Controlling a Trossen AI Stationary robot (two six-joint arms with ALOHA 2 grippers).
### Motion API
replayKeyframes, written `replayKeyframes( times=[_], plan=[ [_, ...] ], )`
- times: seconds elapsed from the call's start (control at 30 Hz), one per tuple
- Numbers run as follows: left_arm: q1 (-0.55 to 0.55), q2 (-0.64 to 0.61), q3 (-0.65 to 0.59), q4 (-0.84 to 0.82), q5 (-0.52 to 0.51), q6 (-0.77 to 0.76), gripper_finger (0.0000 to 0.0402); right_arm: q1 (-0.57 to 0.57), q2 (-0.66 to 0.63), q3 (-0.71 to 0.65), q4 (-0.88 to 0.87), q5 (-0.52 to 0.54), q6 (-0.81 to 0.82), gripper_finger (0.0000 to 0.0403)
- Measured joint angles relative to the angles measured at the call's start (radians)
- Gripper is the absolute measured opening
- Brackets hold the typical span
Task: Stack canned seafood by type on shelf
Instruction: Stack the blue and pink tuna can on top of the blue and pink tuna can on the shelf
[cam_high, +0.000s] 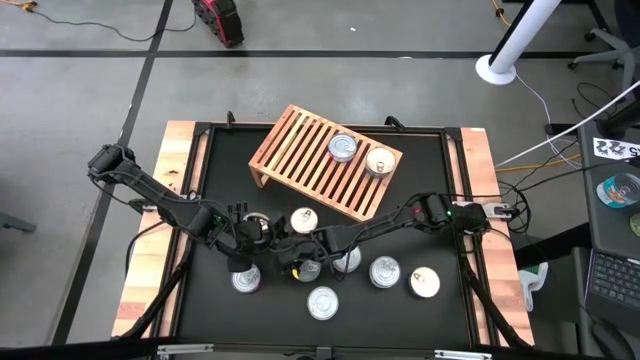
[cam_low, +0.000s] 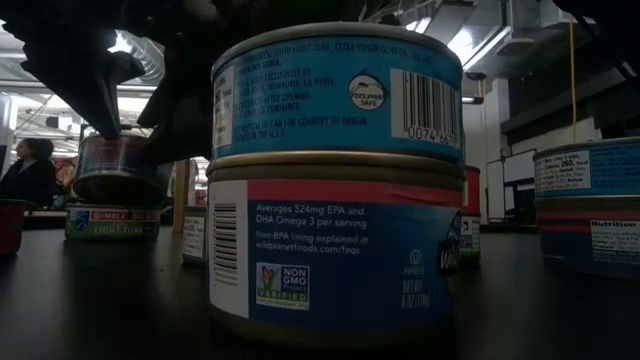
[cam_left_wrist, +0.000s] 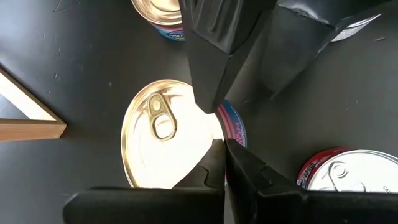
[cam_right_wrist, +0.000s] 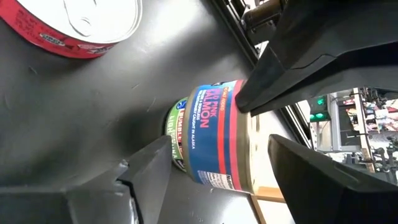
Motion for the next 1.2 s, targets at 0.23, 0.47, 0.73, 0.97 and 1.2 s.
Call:
replayKeyframes(
  times=[0.23, 0.47, 0.73, 0.97, 1.2],
  plan=[
    [0.000, 0.000, 0.000, 0.001, -0.001, -0.017, 0.0000, 0.000, 0.007, 0.000, 0.005, 0.002, 0.000, 0.0266],
    [0.000, -0.001, 0.000, 0.002, -0.001, -0.025, 0.0000, 0.000, 0.007, 0.000, 0.019, 0.001, 0.000, 0.0266],
    [0.000, -0.001, 0.000, 0.002, -0.001, -0.025, 0.0000, -0.002, 0.021, 0.000, 0.048, 0.004, 0.000, 0.0266],
    [0.000, -0.001, 0.000, 0.004, -0.001, -0.025, 0.0000, -0.002, 0.058, -0.001, 0.096, 0.081, -0.009, 0.0266],
    [0.000, -0.001, 0.001, 0.040, -0.005, -0.023, 0.0000, -0.019, 0.058, -0.002, 0.117, 0.101, -0.004, 0.0266]
  ],
)
